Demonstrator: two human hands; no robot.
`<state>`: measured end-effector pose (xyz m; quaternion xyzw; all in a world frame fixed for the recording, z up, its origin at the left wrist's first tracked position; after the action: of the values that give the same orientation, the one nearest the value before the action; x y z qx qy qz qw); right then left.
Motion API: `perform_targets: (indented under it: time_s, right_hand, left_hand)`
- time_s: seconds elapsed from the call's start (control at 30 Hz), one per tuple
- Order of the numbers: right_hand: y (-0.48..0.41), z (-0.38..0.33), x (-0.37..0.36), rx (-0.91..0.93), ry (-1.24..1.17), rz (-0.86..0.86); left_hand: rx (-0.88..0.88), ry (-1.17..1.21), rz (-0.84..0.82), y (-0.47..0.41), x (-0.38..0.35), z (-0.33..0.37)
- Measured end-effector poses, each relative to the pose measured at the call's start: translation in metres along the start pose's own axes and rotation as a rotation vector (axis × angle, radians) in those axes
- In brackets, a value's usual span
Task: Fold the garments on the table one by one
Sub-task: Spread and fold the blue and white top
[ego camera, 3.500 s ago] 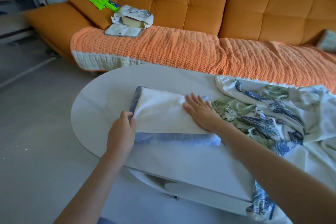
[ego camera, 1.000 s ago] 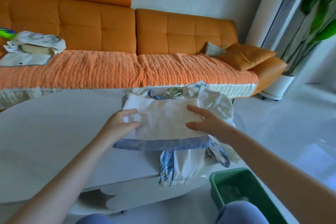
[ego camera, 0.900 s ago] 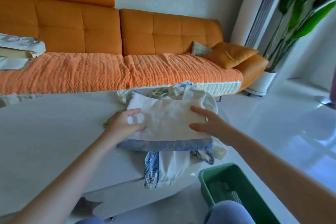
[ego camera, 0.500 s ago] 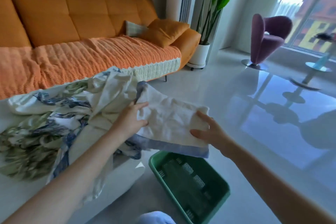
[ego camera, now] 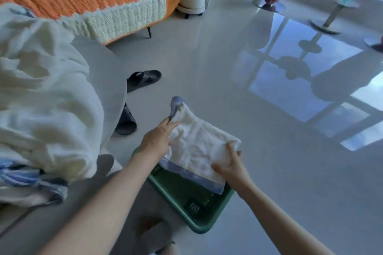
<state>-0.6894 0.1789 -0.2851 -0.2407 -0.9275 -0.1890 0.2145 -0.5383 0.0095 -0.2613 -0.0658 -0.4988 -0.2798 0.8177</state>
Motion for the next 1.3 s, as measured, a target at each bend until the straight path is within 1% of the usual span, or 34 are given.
perform_targets:
  time_s: [0.13, 0.3, 0.5, 0.57, 0.63, 0.67, 0.73, 0.77, 0.83, 0.87, 0.9, 0.93, 0.97, 1.0, 1.07, 1.17, 1.23, 1.3]
  right_hand:
    - [-0.006, 0.060, -0.035, -0.145, -0.003, -0.013]
    - [-0.018, 0.123, -0.079, -0.271, -0.038, 0.029]
    - [-0.035, 0.170, -0.118, -0.331, 0.051, 0.044]
    - [-0.038, 0.179, -0.129, -0.393, 0.084, 0.043]
    - [-0.037, 0.187, -0.141, -0.455, 0.226, -0.012]
    - [-0.036, 0.186, -0.145, -0.421, 0.340, -0.059]
    - [-0.034, 0.181, -0.152, -0.220, 0.531, -0.104]
    - [-0.033, 0.179, -0.155, -0.107, 0.625, -0.115]
    - [-0.035, 0.181, -0.155, 0.014, 0.780, -0.121]
    - [-0.038, 0.185, -0.157, 0.026, 0.844, -0.170]
    - [-0.040, 0.190, -0.161, 0.022, 0.860, -0.248]
    - [-0.042, 0.192, -0.162, 0.016, 0.842, -0.290]
    - [-0.045, 0.198, -0.164, 0.018, 0.824, -0.295]
    - [-0.047, 0.203, -0.165, -0.014, 0.799, -0.328]
    - [-0.048, 0.209, -0.169, -0.140, 0.767, -0.496]
    - [-0.059, 0.198, -0.165, -0.167, 0.845, -0.637]
    - [-0.074, 0.182, -0.154, -0.192, 0.865, -0.738]
    - [-0.087, 0.163, -0.138, -0.216, 0.822, -0.731]
  left_hand:
    - [0.016, -0.057, -0.082, -0.018, -0.066, -0.029]
    - [0.035, -0.092, -0.245, -0.043, -0.135, -0.062]
    - [0.117, -0.092, -0.381, -0.064, -0.198, -0.101]
    - [0.166, -0.219, -0.359, -0.068, -0.209, -0.109]
    - [0.144, -0.434, -0.319, -0.067, -0.213, -0.108]
    - [0.083, -0.503, -0.328, -0.065, -0.214, -0.104]
    - [-0.093, -0.586, -0.384, -0.056, -0.221, -0.094]
    - [-0.147, -0.615, -0.426, -0.050, -0.226, -0.093]
    - [-0.140, -0.660, -0.520, -0.041, -0.235, -0.097]
    - [-0.104, -0.671, -0.569, -0.040, -0.239, -0.101]
    - [-0.069, -0.675, -0.614, -0.040, -0.244, -0.105]
    - [-0.044, -0.677, -0.646, -0.041, -0.250, -0.107]
    - [-0.029, -0.680, -0.658, -0.042, -0.254, -0.109]
    - [-0.020, -0.682, -0.655, -0.042, -0.258, -0.110]
    - [-0.018, -0.678, -0.630, -0.040, -0.263, -0.111]
    - [-0.009, -0.661, -0.607, -0.038, -0.260, -0.112]
    - [0.001, -0.643, -0.621, -0.043, -0.250, -0.105]
    - [0.021, -0.576, -0.617, -0.047, -0.231, -0.088]
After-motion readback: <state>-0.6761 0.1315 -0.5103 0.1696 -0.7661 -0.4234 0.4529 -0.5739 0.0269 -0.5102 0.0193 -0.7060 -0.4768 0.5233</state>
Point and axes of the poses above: each hand's wrist, its own y-axis away from the middle knuckle, its own x-axis out of the back of the hand, z = x × y, the point moved 4 cm from there along -y, towards the middle knuckle, and after that the axes turned 10 degrees about x, right-handed, at the moved point
